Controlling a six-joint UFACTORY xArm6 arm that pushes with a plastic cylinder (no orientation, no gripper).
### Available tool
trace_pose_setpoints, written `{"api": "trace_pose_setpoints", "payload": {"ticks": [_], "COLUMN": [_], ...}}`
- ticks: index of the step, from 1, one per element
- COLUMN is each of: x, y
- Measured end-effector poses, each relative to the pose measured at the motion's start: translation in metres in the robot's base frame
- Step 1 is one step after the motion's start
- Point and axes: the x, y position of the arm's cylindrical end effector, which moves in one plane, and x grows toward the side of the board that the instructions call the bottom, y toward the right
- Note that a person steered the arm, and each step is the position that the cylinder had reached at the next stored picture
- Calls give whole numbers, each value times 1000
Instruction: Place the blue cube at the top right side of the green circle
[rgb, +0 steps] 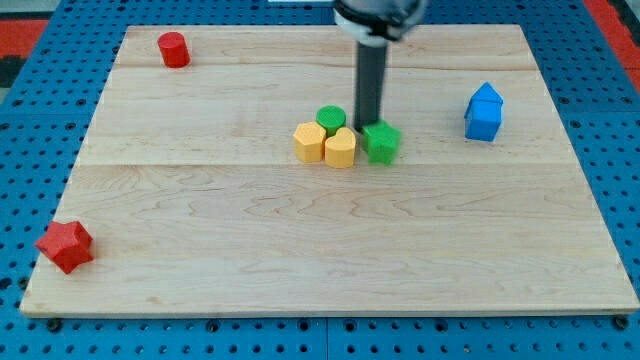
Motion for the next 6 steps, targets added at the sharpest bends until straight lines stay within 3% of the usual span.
{"api": "trace_pose_setpoints", "payload": {"ticks": [1, 2, 3, 4, 6], "x": [28, 4, -18, -34, -75], "y": [88, 151, 133, 25, 135]}}
